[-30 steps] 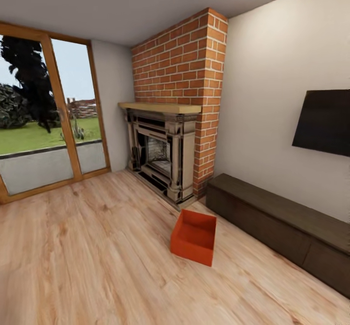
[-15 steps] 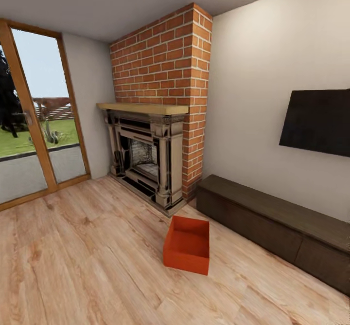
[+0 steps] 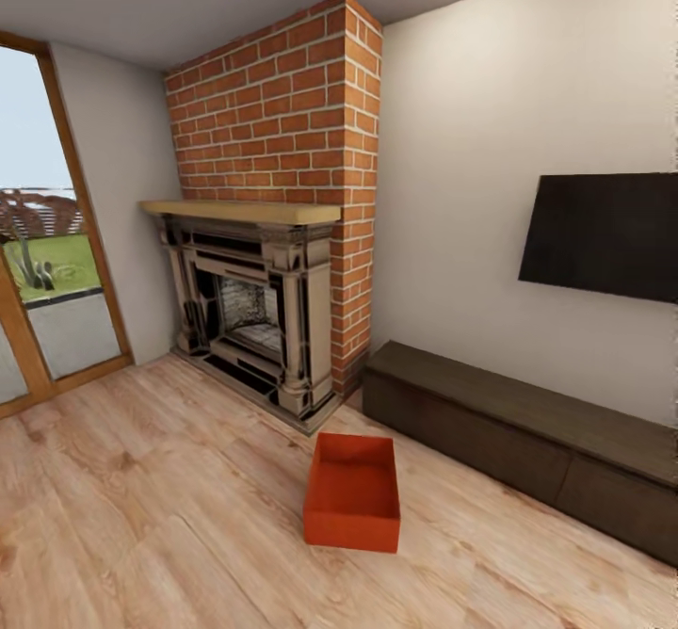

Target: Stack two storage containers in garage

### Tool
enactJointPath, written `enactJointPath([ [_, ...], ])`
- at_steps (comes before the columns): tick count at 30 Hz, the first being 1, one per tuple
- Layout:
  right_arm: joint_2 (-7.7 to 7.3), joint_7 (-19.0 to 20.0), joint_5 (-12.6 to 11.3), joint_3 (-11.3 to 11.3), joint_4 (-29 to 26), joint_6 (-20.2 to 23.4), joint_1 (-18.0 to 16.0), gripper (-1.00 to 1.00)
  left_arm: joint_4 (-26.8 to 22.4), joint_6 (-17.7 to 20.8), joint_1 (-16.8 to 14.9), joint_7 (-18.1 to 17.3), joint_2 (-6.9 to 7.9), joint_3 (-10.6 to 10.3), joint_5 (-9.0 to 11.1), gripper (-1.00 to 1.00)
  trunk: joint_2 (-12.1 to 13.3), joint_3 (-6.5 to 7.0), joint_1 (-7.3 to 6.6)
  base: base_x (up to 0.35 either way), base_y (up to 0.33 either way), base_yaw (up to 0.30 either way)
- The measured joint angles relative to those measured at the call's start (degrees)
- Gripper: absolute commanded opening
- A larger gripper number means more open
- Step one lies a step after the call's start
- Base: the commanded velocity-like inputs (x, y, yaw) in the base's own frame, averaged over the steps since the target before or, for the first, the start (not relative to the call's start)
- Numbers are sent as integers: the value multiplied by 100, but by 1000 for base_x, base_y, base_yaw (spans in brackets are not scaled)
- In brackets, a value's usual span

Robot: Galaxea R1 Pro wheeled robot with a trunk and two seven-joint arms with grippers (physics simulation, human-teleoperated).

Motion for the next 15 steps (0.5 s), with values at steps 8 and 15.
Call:
enactJointPath([
  [8,0,0,0,2,2,0,0,100,0,-5,0,0,0,0,0,100,0,0,0,290,232,-225],
  [15,0,0,0,2,5,1,0,100,0,-9,0,0,0,0,3,100,0,0,0,289,233,-222],
])
